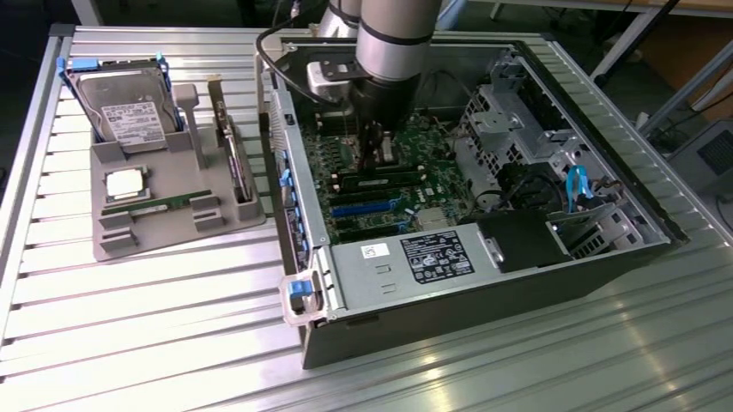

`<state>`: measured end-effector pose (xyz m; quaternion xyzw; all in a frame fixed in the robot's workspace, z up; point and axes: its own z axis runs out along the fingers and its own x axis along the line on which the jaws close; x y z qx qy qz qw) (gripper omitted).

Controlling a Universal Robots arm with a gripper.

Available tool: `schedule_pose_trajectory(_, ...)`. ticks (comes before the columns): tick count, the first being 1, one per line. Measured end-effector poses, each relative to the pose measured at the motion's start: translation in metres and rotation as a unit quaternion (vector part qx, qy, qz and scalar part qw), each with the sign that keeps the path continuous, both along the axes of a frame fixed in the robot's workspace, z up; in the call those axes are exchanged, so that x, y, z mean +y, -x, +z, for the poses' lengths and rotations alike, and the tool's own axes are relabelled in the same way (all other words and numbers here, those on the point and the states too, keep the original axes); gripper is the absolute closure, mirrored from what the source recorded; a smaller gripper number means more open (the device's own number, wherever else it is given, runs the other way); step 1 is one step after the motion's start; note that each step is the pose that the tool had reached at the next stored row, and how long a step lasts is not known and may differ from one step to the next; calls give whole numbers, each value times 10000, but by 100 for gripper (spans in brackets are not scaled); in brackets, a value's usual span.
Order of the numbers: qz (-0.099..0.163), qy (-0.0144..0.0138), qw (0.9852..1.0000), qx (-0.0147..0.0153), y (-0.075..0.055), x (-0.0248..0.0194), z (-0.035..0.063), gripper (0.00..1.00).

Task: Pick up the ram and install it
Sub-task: 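Press down the ram until it locks into place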

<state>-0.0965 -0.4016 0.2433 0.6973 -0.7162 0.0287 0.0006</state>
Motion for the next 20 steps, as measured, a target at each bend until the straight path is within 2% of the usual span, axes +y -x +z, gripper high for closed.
schedule_pose_trajectory(6,0,0,10000,0,7,0,-88,90)
schedule_pose_trajectory(12,0,1,10000,1,8,0,-130,90)
schedule_pose_trajectory(13,0,1,10000,1,8,0,-129,90)
schedule_pose_trajectory(14,0,-6,10000,-4,6,2,-86,90)
schedule_pose_trajectory(15,0,0,10000,0,5,0,-16,90)
schedule_pose_trajectory(16,0,0,10000,0,-5,0,2,90)
schedule_pose_trajectory(17,0,-1,10000,-1,-28,1,8,90)
schedule_pose_trajectory(18,0,0,10000,2,-162,1,9,90)
schedule_pose_trajectory(20,0,0,10000,3,-324,2,10,90)
